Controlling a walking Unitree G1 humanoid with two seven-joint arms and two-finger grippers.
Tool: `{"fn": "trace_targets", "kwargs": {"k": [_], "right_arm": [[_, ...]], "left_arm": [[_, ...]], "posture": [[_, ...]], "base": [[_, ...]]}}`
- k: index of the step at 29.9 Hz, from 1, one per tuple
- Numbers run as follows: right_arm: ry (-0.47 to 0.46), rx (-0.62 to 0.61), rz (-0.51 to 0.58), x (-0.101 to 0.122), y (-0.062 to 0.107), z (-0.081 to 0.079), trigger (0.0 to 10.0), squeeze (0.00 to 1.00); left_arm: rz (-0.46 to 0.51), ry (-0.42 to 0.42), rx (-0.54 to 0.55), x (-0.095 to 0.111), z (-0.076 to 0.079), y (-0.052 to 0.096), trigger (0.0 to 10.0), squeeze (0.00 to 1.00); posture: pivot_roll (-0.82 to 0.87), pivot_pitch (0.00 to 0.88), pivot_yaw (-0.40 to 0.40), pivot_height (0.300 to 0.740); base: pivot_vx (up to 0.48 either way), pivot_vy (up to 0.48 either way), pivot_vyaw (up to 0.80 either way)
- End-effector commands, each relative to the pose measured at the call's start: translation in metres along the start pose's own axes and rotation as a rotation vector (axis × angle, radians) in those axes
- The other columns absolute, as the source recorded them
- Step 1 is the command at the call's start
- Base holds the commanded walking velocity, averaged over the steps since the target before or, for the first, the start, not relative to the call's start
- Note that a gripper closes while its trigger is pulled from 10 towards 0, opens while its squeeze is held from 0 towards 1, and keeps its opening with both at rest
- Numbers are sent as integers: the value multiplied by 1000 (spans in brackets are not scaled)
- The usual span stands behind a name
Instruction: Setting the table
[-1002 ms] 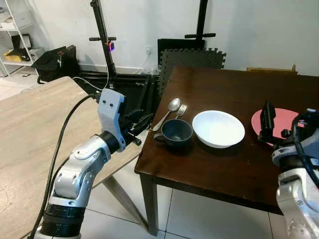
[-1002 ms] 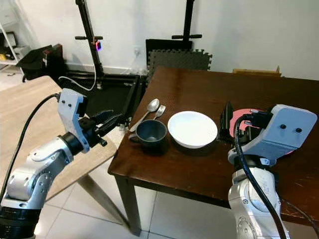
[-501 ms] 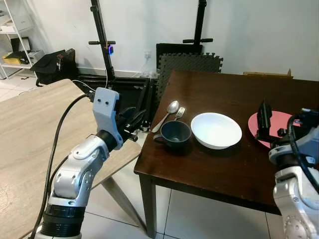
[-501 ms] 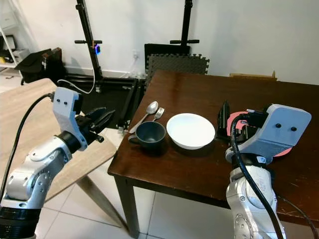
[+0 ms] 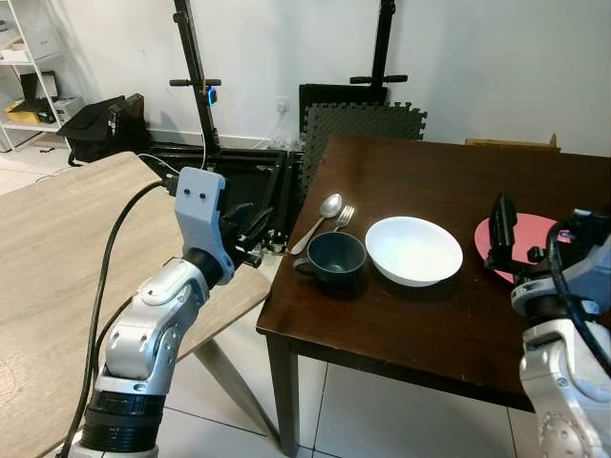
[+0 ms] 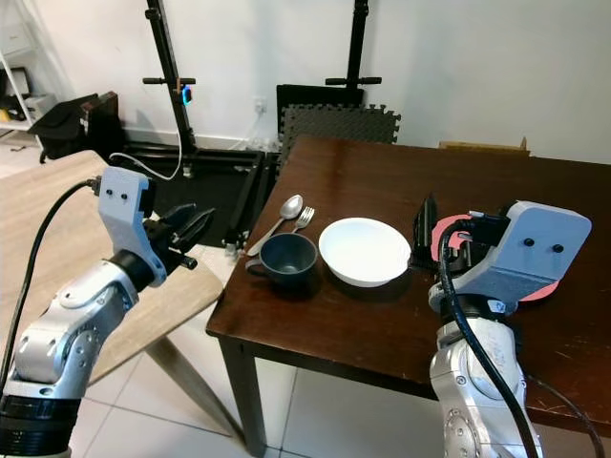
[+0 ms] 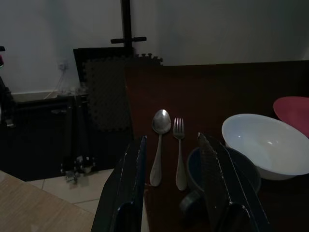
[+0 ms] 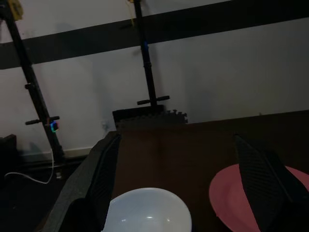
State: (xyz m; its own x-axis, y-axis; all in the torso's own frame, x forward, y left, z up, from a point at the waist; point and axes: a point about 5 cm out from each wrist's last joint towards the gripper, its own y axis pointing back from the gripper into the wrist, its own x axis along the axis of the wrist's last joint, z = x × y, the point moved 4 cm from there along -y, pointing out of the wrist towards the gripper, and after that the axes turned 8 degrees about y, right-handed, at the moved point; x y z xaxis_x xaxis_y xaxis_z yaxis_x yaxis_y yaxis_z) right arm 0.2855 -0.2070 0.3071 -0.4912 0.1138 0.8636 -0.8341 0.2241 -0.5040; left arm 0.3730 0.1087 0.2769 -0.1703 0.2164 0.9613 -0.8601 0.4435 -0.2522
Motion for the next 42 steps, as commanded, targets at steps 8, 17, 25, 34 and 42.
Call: {"fn": "trace_targets", "kwargs": {"k": [8,17,25,34,42], "right_arm": [[4,26,-14,-6,2,-5,10000,0],[2,41,-22,-9,3,-10,10000,0],[4,42,-21,-9,2,-10,10000,0],[6,45,-24,-11,1,-10,10000,0],[3,40,-24,-11,1,-9,10000,0]], "left_arm": [[-5,-26,38,-2,-10,2,10000,0],[-10,-27,34,-4,-9,2,10000,0],[-8,-25,42,-4,-10,2,10000,0],[7,-26,59,-2,-13,2,10000,0],[7,-27,55,-2,-12,2,10000,0]], "posture": [[-102,65,91,740],[-97,63,92,740],[-95,59,91,740],[-89,50,88,740],[-89,53,90,740]], "base": [[0,0,0],[0,0,0],[0,0,0],[362,0,0],[455,0,0]]}}
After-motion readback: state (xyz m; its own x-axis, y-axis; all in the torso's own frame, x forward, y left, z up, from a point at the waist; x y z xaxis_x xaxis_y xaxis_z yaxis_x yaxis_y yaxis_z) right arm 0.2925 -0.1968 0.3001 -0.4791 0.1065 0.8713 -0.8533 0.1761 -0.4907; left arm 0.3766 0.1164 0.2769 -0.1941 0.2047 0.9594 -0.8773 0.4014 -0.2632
